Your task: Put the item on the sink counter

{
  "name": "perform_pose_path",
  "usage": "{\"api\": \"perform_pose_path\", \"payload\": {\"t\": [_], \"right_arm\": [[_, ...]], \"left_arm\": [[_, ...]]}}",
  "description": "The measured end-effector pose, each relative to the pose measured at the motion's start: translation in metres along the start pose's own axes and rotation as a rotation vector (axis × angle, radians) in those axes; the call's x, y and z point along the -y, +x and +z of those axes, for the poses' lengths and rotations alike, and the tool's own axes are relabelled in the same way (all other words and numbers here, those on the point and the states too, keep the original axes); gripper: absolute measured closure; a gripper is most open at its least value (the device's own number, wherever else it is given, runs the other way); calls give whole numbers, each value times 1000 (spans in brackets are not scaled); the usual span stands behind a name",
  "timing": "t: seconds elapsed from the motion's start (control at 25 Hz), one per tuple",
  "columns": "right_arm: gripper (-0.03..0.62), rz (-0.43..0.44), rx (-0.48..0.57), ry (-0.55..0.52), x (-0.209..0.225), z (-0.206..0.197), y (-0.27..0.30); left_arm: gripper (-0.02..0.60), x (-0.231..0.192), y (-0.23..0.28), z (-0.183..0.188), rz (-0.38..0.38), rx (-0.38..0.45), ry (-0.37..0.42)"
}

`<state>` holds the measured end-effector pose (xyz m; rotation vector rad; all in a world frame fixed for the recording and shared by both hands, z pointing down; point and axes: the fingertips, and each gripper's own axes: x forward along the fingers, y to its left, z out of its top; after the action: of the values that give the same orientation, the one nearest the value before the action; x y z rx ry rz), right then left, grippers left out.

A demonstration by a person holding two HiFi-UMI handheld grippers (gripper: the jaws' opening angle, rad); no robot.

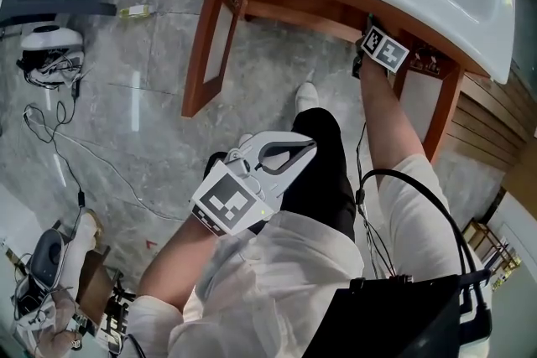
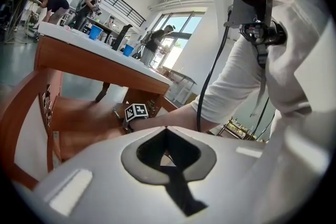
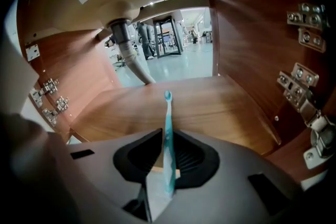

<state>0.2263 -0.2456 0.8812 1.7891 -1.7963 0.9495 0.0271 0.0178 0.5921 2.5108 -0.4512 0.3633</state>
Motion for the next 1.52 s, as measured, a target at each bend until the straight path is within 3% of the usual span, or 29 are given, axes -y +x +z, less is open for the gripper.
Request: {"api": "perform_pose_path", "payload": {"t": [0.32,0.6,0.8,1.04,1.32,1.52], "right_arm": [[479,1,7,-58,2,6,-10],[479,24,-4,-140,-8,13,-69],[483,79,-22,-157,-29,14,-135],[558,202,-65,-252,-76,16,-250],[583,299,20,-323,-110,59,-394],[583,312,82,-345,-134,99,-446]], "left_arm": [[577,8,-5,-1,-7,9,-19],[577,38,-17,28,-30,2,5],[577,68,-39,61,-57,2,20],[577,112,-71,104,-92,17,45],[577,155,-112,143,-75,50,90],[577,147,-149,162,-38,75,72]]}}
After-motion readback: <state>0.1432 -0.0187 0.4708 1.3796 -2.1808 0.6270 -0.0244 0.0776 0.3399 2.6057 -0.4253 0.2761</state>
